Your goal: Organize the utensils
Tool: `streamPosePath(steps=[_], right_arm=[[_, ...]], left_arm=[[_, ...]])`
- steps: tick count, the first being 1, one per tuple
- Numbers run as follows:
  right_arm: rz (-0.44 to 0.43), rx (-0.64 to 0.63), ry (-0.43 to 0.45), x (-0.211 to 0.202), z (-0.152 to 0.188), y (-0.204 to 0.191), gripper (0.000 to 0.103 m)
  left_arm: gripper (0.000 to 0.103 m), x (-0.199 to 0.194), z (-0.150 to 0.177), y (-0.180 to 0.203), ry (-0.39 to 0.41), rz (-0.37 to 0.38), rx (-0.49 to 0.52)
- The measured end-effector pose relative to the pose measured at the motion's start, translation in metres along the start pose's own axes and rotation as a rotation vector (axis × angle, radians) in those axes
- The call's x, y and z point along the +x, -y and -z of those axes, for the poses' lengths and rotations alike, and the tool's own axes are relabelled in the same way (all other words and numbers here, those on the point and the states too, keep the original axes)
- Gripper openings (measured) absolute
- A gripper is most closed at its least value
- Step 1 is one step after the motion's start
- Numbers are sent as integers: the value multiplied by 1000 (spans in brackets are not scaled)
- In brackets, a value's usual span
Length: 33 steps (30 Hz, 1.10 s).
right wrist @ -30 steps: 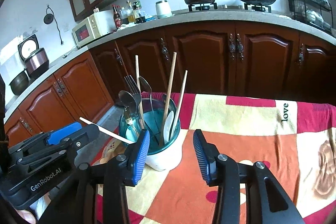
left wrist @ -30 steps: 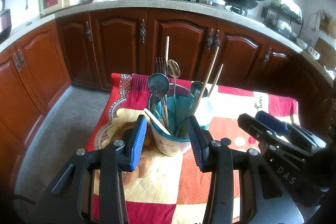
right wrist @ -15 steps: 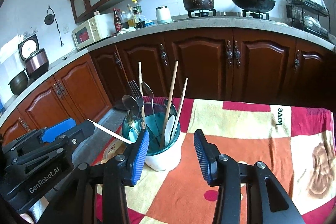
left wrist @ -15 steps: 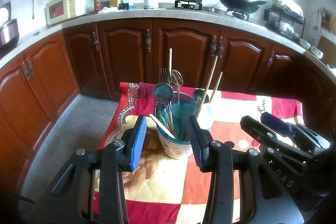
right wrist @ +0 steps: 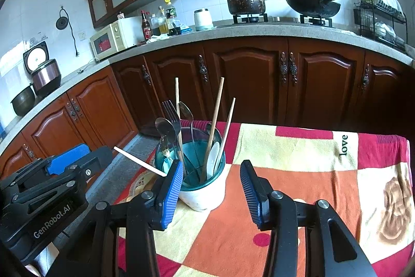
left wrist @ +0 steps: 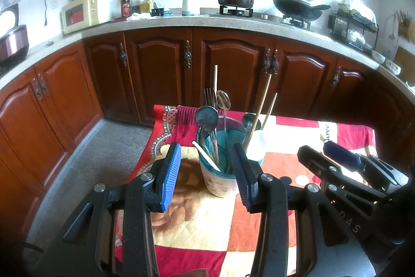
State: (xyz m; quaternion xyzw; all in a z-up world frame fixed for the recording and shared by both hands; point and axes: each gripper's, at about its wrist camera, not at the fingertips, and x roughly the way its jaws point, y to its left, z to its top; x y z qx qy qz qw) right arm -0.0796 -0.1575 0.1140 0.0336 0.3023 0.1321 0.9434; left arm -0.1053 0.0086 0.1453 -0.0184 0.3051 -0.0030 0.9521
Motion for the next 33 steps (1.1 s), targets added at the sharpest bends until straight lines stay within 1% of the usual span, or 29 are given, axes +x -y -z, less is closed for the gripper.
streamPosePath(steps=[16,33], right_arm=[[-1,6,-14,1,3,2,44],[-6,2,-26,7,4,-2,44]], left_arm=[[40,-1,0,-1,-4,-9,-1],[40,1,3,-2,-13,-47,12]])
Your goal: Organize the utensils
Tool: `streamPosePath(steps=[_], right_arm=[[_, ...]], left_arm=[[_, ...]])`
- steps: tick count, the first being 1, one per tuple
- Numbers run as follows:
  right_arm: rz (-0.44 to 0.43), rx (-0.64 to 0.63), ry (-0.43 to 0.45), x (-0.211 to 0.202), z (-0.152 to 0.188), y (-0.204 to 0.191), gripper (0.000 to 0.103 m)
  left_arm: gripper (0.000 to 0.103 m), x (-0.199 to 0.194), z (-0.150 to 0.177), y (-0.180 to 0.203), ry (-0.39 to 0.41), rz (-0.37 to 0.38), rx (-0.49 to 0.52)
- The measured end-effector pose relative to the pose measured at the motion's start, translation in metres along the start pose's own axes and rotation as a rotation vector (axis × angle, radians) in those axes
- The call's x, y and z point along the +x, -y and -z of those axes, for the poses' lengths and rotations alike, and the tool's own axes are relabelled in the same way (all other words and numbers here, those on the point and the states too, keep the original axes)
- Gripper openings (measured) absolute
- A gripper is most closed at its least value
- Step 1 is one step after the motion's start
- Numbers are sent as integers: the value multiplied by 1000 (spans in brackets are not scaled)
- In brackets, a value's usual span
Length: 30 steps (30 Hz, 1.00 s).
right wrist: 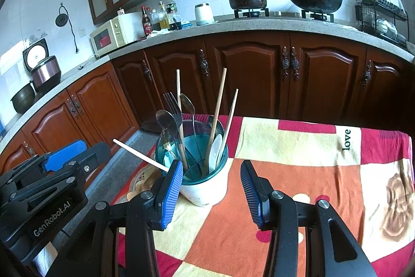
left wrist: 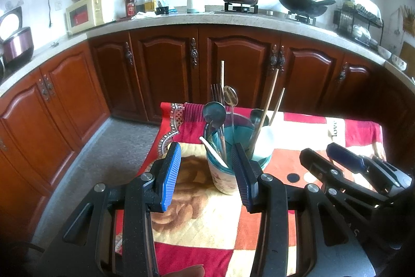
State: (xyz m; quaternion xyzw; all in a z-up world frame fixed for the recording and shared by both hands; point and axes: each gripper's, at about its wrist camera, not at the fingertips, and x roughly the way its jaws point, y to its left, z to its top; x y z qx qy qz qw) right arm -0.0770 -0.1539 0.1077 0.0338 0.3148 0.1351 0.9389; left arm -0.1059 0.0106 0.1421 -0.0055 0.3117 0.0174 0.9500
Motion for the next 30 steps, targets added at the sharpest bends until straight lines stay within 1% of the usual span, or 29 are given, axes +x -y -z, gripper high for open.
streamPosePath(steps=[30], right_arm=[[-3,-8,-9,6,5,-6,45]], left_arm=[[40,4,5,0,-2,-6,5]])
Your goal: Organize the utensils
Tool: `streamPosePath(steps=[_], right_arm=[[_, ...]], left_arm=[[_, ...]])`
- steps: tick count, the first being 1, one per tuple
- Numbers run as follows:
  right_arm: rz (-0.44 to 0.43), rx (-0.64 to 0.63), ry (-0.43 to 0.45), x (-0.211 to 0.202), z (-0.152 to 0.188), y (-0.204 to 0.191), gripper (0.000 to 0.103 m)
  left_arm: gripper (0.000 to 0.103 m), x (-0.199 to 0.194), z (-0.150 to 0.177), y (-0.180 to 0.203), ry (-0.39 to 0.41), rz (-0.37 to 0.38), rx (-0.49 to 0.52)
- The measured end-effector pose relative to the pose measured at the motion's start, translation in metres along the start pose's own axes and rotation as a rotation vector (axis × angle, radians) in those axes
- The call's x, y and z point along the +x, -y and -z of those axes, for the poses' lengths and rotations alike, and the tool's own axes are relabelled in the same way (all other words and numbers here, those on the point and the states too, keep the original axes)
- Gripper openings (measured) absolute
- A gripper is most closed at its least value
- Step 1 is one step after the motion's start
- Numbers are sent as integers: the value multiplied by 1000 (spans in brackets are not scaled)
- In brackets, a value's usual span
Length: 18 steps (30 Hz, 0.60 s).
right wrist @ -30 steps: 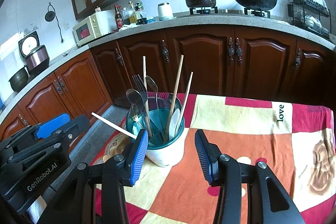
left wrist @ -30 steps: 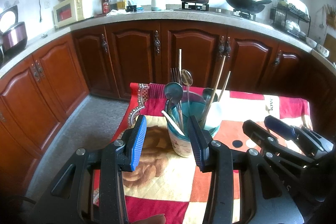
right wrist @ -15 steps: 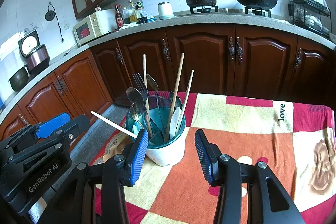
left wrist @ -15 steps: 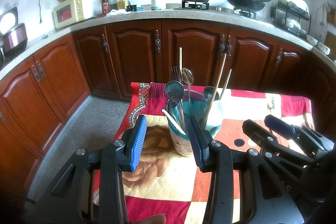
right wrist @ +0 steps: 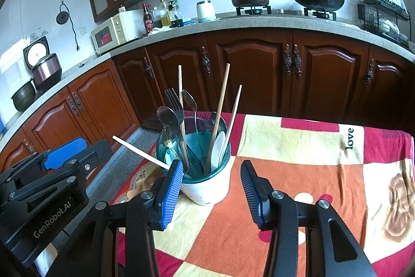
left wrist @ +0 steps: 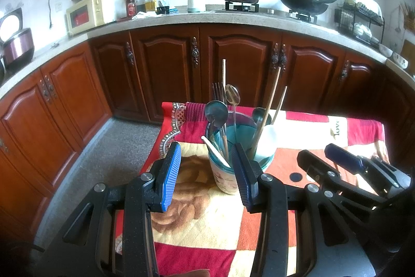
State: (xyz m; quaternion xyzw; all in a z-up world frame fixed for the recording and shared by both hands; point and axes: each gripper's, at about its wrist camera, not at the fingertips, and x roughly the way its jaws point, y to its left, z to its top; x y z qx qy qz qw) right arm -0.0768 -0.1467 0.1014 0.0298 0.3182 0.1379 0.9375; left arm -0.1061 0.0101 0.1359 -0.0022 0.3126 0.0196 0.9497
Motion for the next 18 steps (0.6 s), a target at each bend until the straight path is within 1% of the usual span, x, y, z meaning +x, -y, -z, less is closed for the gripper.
streamPosePath(steps=[11,18], right_arm=[[-2,-7,-1,2,0,-2,45],[1,-6,-9,4,0,0,45]], left_arm=[[40,-1,-1,0,-1,0,1],[40,4,1,-1,-2,12,8]])
